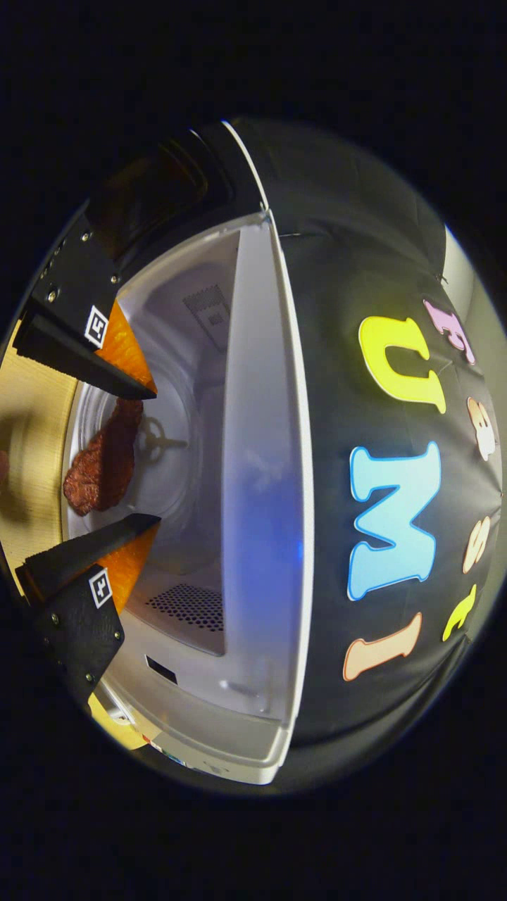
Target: Open the microwave, put the food inside, and close the microwave door.
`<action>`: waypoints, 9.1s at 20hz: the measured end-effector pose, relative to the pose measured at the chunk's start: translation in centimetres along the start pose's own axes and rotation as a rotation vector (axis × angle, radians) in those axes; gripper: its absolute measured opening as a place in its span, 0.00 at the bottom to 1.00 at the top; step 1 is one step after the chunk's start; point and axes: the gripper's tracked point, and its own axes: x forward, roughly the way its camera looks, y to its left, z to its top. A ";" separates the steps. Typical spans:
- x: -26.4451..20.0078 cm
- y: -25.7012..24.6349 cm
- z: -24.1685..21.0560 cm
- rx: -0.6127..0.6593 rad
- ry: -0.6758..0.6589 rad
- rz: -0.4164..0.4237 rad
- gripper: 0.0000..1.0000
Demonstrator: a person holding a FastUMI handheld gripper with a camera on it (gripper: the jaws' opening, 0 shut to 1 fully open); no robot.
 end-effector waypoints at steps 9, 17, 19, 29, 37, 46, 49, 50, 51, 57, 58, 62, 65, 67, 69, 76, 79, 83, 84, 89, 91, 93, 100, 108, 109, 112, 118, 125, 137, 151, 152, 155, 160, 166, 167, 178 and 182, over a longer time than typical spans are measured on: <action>-12.2 -0.4 4.9 0.036 -0.093 -0.006 0.98; -24.6 -0.4 8.4 0.017 -0.219 -0.043 0.98; -27.3 -0.4 8.7 0.009 -0.241 -0.052 0.97; -35.9 0.3 7.1 0.010 -0.281 -0.078 0.97; -38.9 4.3 3.4 0.023 -0.254 0.005 0.89; -39.3 16.0 -1.3 -0.058 -0.149 0.287 0.19; -38.7 20.2 -2.1 -0.087 -0.142 0.392 0.04; -38.6 21.8 -2.3 -0.098 -0.134 0.425 0.04; -38.3 22.8 -2.5 -0.109 -0.126 0.449 0.04; -34.8 26.2 -5.3 -0.111 -0.031 0.534 0.04; -34.1 25.9 -5.7 -0.108 -0.014 0.530 0.04; -31.7 24.3 -5.6 -0.049 0.028 0.545 0.04; -31.5 23.1 -5.4 -0.074 0.031 0.540 0.01; -30.9 22.0 -5.5 -0.089 0.030 0.523 0.01; -30.2 20.6 -5.4 -0.076 0.043 0.514 0.01; -26.8 13.4 -4.2 -0.050 0.043 0.403 0.01; -25.2 10.5 -3.5 -0.040 0.041 0.353 0.01; -22.7 7.1 -3.0 -0.029 0.042 0.300 0.01; -22.0 6.3 -2.9 -0.026 0.042 0.286 0.01; -18.5 2.7 -2.0 -0.011 0.039 0.227 0.01; -16.9 1.3 -1.8 -0.011 0.039 0.202 0.01; -15.2 0.1 -1.4 -0.006 0.041 0.181 0.01; -9.5 -2.7 -0.1 0.030 0.035 0.110 0.01; -7.3 -2.4 -0.7 -0.050 0.016 0.066 0.00; -7.2 -2.5 -0.6 -0.050 0.012 0.061 0.00; -6.5 -2.8 -0.5 -0.029 0.013 0.031 0.00; -10.2 -2.9 2.9 0.012 -0.046 -0.015 0.01; -21.6 -4.0 6.7 0.002 -0.180 -0.084 0.01; -37.4 -1.9 5.9 -0.025 -0.295 -0.130 0.89; -43.6 0.6 5.8 -0.023 -0.366 -0.142 0.99; -43.7 0.5 5.8 -0.022 -0.365 -0.140 0.99; -43.7 0.1 5.9 -0.018 -0.364 -0.144 0.99; -44.1 -0.9 6.0 -0.005 -0.368 -0.156 0.99; -44.3 -1.9 6.2 0.013 -0.373 -0.168 0.99; -44.4 -1.9 6.0 0.014 -0.370 -0.168 0.99; -44.3 -1.6 6.5 0.012 -0.372 -0.166 0.99; -44.1 -1.3 7.0 0.010 -0.380 -0.162 0.99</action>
